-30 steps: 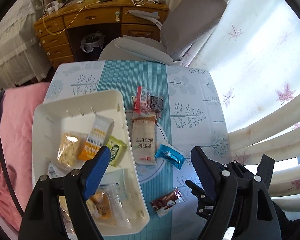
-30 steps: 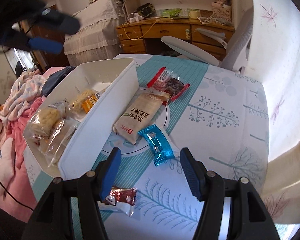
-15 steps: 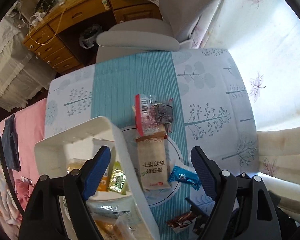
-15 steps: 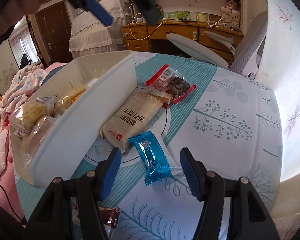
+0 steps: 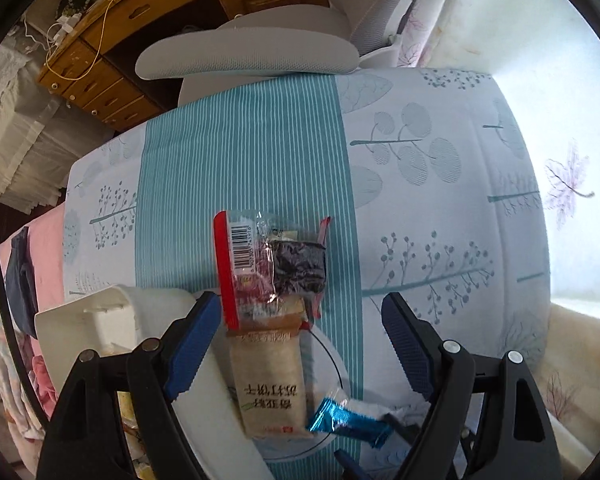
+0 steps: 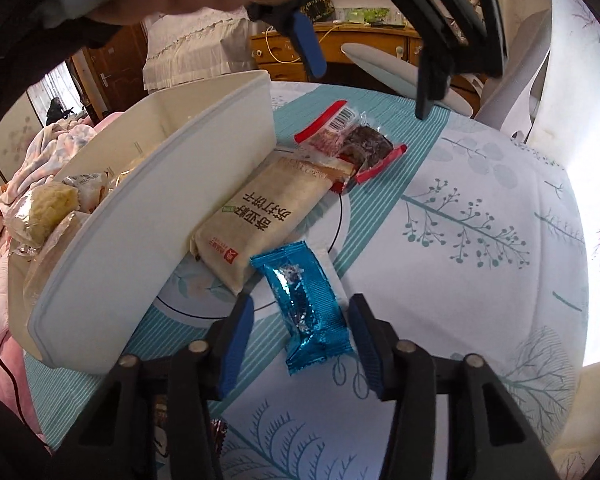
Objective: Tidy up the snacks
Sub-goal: 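Grasp the red-and-clear dark snack bag with the left tool while the right tool grasps the blue wrapper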
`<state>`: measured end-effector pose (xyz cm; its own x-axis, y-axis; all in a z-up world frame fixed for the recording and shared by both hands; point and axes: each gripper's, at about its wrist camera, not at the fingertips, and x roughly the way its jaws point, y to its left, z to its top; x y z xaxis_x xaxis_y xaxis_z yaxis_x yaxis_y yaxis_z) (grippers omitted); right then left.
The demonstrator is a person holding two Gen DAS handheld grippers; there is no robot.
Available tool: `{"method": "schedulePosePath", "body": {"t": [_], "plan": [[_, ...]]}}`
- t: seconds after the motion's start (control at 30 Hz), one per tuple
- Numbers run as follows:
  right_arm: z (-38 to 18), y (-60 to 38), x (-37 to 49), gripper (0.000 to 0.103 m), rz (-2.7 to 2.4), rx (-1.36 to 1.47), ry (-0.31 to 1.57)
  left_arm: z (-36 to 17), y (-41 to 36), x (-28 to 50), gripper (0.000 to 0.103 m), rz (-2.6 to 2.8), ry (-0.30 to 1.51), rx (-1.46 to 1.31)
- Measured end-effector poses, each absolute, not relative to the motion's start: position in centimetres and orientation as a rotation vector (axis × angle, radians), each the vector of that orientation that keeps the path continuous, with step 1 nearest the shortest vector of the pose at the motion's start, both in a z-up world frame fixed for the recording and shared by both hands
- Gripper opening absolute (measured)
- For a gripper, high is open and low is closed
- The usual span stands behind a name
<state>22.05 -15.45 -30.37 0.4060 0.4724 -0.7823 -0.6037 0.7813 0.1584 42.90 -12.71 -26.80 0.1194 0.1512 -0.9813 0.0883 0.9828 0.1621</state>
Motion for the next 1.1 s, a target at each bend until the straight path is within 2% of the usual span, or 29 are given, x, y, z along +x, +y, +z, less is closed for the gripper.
{"method": "schedulePosePath", "body": {"t": [0.17,0.3,0.63,0.83,1.1], "plan": [[-30.5,-15.4,22.1,0.031,0.694,-0.156,0.94,-29.2,-12.9,44.2,0.081,0.081,1.472,0.215],[-30.6,-15.5,22.1,0.029,0.7,-0.167,0.953,-30.8,-12.7,44.8,0.08,0.101,1.493,0.209],[-30.6,-15.6,22.5,0.027,0.703,-0.145,0.999,-33.4,-11.8,45.8,0.06,0.134,1.535,0.189],[-30.5,-15.8,22.7,0.027,0.708,-0.14,1.012,-33.7,-11.8,46.3,0.058,0.141,1.515,0.204],[-30.3,-15.3,22.7,0.025,0.705,-0.144,1.064,-33.3,-12.6,45.9,0.048,0.126,1.472,0.216]]}}
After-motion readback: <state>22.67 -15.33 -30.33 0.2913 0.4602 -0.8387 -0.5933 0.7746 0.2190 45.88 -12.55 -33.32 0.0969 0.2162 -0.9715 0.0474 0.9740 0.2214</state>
